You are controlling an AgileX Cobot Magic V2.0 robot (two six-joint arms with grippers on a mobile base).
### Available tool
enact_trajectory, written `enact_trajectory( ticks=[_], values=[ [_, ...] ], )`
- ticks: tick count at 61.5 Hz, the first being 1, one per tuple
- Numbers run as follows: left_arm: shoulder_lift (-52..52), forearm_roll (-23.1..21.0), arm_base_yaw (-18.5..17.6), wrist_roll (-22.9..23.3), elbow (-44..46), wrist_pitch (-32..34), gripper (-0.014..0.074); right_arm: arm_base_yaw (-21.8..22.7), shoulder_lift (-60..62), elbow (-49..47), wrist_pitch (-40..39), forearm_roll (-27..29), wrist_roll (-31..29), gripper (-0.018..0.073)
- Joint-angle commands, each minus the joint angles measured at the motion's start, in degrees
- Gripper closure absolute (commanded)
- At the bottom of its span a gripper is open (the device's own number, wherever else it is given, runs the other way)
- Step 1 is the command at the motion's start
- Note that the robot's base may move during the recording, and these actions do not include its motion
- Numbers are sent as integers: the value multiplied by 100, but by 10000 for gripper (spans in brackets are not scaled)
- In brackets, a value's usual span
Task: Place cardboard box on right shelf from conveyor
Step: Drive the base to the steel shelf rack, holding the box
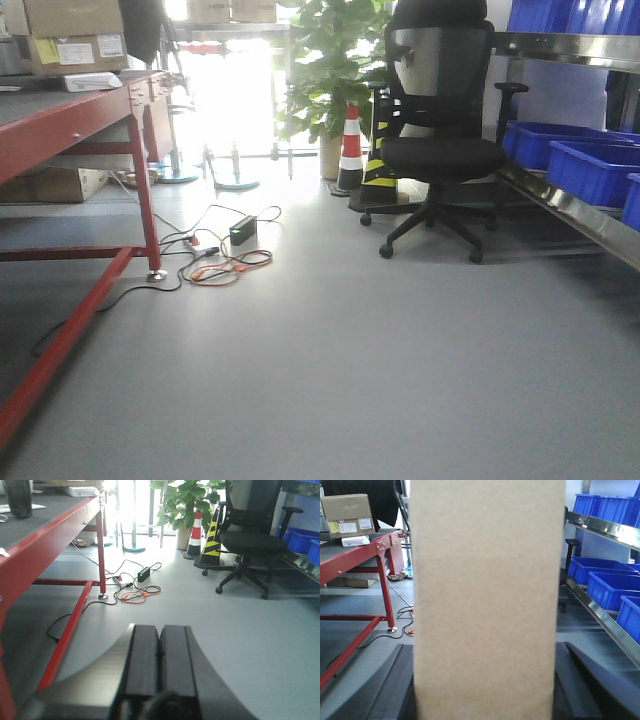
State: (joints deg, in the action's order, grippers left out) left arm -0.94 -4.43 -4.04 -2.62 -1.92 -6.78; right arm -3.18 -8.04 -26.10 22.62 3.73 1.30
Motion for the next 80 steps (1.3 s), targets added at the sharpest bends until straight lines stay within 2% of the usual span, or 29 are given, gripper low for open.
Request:
enact_trajectory(
  ticks=[1,80],
  values=[
    [-31,-34,-4,-1,-35,488,713,34,-71,-161,-560,24,-61,501],
    [-31,-34,-4,-1,-35,488,713,34,-71,-161,-560,24,-61,501]
  ],
)
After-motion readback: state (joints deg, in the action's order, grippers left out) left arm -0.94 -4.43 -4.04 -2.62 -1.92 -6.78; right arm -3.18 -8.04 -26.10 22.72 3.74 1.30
